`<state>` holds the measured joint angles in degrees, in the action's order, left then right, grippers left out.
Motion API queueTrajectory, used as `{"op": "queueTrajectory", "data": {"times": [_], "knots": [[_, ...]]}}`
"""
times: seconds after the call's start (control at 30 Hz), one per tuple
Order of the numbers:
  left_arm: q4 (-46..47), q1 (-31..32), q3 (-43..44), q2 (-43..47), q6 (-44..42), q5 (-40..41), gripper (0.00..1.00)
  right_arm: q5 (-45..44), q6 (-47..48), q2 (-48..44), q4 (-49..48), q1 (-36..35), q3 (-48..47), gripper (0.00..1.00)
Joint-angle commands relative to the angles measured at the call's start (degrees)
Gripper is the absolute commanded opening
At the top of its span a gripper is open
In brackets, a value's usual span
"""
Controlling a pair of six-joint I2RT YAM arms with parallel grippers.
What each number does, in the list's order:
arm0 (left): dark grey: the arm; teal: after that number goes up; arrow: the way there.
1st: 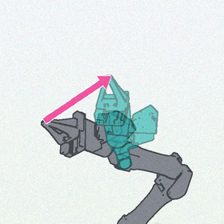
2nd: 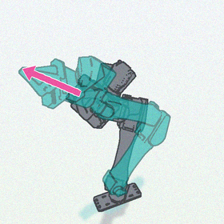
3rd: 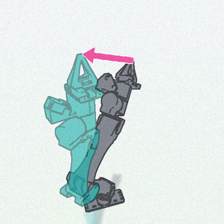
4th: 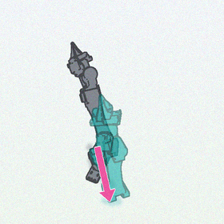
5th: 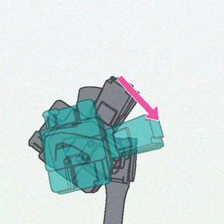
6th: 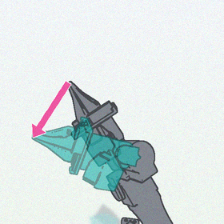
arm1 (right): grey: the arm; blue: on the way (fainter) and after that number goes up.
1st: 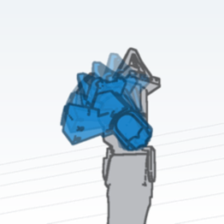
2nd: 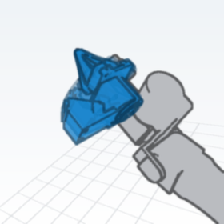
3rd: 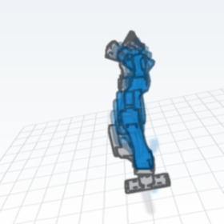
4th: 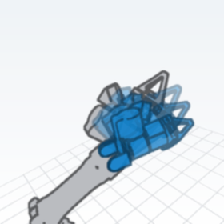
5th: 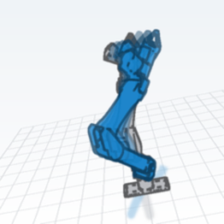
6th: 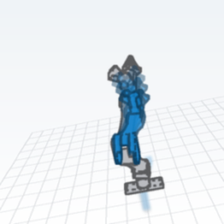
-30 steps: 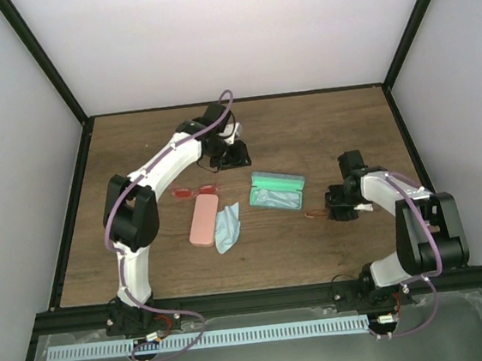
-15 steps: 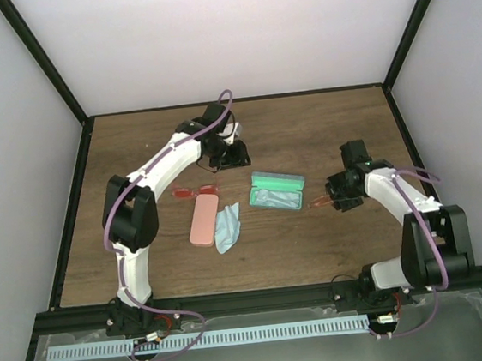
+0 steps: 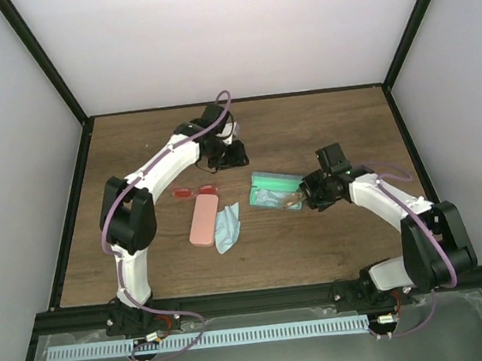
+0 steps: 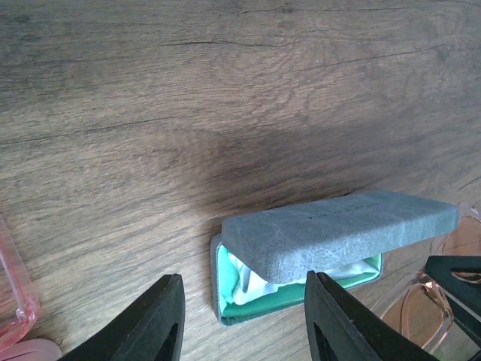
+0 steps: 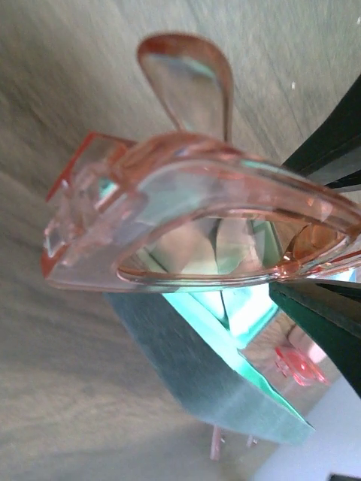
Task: Organize the sunglasses
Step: Pick up the sunglasses from the center of the board, then place the sunglasses in the sunglasses case.
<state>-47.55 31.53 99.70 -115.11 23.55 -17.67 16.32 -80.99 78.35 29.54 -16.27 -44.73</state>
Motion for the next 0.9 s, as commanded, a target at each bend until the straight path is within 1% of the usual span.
{"op": "queueTrajectory", "data": {"times": [0.0, 0.07, 0.17, 0.33, 0.53, 0.6, 0.7, 0.87], "knots": [[2.4, -0.1, -2.1, 2.9, 0.9, 0.7, 0.46, 2.2, -3.7, -2.1, -11.4, -2.0, 4.4, 0.31], [2.9, -0.1, -3.1, 3.5, 1.5, 0.6, 0.46, 2.6, -7.4, -3.2, -17.4, -3.2, 8.1, 0.31], [3.2, -0.1, -4.5, 4.5, 1.7, 1.1, 0.46, 2.3, -10.9, -2.5, -23.1, -5.0, 10.4, 0.31], [3.9, -0.1, -6.7, 6.2, 2.1, 1.9, 0.46, 0.7, -15.7, 0.5, -31.3, -7.8, 11.3, 0.31], [4.4, -0.1, -8.6, 8.1, 2.6, 2.8, 0.46, -3.3, -19.7, 3.5, -41.3, -10.3, 12.6, 0.32], [4.4, -0.1, -9.0, 8.8, 2.5, 3.3, 0.46, -4.2, -21.1, 4.6, -41.6, -10.7, 12.7, 0.32], [4.3, -0.1, -9.9, 10.0, 2.5, 4.2, 0.46, -5.6, -23.1, 6.0, -44.9, -10.8, 13.9, 0.33], [4.7, -0.1, -12.9, 12.6, 2.5, 5.3, 0.46, -7.1, -23.3, 8.9, -46.7, -11.4, 12.5, 0.33]]}}
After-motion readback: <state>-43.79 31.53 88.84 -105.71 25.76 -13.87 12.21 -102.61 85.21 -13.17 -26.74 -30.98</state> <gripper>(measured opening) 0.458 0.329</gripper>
